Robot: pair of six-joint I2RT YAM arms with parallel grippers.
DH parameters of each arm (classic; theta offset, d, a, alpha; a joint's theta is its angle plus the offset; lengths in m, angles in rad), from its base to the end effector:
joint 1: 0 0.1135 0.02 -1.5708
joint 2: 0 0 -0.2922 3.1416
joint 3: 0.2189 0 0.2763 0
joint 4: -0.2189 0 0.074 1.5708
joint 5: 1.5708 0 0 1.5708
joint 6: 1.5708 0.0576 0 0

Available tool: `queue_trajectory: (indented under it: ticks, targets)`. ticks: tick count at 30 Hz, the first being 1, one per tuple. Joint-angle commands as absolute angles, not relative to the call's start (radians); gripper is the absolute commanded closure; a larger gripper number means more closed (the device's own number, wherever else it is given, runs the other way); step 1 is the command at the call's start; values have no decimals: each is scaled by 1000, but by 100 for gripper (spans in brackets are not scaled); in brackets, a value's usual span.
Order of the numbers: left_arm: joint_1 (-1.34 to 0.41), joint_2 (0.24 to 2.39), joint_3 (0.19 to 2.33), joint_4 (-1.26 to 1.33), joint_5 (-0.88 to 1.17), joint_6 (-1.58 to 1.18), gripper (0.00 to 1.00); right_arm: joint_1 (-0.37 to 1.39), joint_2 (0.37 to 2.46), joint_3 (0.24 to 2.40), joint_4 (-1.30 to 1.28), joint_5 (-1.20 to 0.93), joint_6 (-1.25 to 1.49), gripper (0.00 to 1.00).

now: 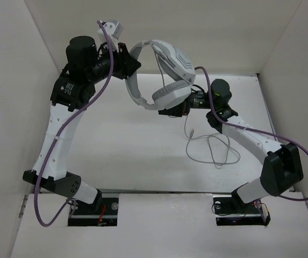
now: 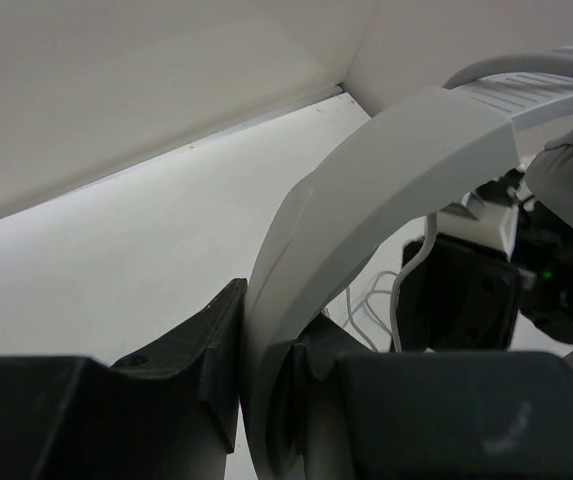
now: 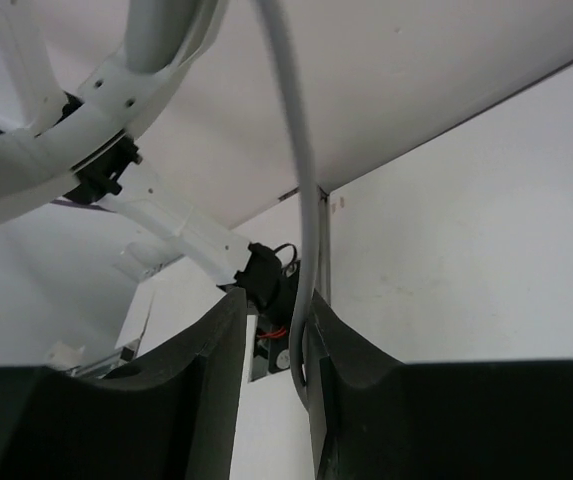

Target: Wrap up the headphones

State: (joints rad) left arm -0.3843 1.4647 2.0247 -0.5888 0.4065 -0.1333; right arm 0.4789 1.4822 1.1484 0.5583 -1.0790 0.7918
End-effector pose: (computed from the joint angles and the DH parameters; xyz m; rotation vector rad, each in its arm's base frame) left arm 0.2812 -0.1383 0.5945 0.5225 1.5603 -0.7226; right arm 0.3026 0.2143 0.3954 -0.8118 1.5308 1.6990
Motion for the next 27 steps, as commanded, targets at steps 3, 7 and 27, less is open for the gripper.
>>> queue_trajectory:
  ticks: [3,7,27]
  targets:
    - [-349,1454,2053,-417,296,-241,100,550,1431,1123,681,-1111,839,66]
    - [-324,1453,2036,-379,212,-273,100,573,1443,1117,686,-1108,838,66]
    - [-331,1479,2010,-291,-109,-334,100,643,1503,1154,618,-1094,776,68]
